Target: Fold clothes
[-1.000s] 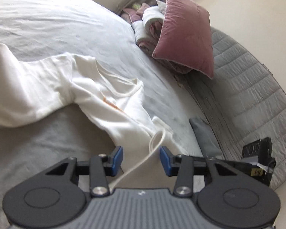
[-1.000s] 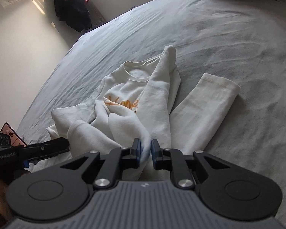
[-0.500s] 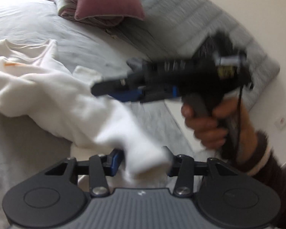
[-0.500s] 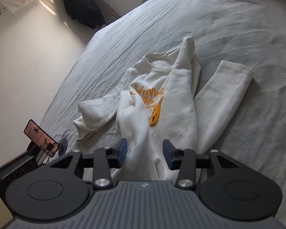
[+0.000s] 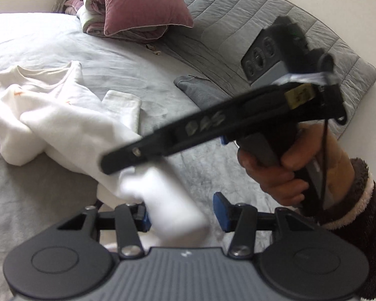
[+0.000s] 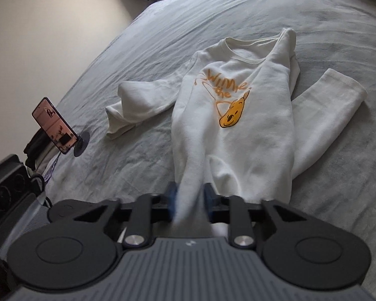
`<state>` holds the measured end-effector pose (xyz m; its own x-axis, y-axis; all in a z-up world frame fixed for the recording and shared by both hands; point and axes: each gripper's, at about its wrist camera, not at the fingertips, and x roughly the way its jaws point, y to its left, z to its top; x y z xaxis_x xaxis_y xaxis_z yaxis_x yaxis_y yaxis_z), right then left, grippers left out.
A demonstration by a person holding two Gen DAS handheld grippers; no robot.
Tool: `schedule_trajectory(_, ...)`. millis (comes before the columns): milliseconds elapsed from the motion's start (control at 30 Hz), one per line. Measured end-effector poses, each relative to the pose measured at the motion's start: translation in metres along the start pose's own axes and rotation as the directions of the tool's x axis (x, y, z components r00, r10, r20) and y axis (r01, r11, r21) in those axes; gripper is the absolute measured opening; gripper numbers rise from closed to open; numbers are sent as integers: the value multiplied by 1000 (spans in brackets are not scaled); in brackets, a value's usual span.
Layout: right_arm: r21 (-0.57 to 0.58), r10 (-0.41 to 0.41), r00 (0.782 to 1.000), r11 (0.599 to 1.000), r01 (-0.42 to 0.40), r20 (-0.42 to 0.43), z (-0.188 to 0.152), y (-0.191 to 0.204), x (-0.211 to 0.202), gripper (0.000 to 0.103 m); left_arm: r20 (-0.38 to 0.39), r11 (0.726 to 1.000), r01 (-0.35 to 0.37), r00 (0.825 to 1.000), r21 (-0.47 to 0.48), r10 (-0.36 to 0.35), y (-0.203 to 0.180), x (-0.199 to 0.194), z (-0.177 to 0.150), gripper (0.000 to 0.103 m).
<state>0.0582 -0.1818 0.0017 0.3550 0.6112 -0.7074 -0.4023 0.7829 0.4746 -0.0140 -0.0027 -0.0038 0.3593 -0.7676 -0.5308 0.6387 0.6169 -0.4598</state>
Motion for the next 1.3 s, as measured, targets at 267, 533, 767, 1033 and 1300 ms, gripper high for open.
schedule_trajectory(267,66,-47,997,997,43,68,-4,-31,-27,11,79,1000,-2,997,-13,3,5,-30,-2,48)
schedule_trajectory(533,171,-102,993,981,91,55,-17,-71,-31,11,57,972,-133,988,-193,146,43,-17,1,47)
schedule_trajectory(767,204,-20,999,979,11,44,-20,-86,-29,14,34,904,-120,989,-409,147,71,18,3,43)
schedule_trajectory(1033,71,34,999,997,-35,17,-29,-76,-41,15,82,822,-27,993,-569,89,94,24,4,43)
schedule_trajectory(1300,17,54,998,998,-54,-15,-36,-72,-44,16,48,827,-106,986,-553,158,94,14,6,44)
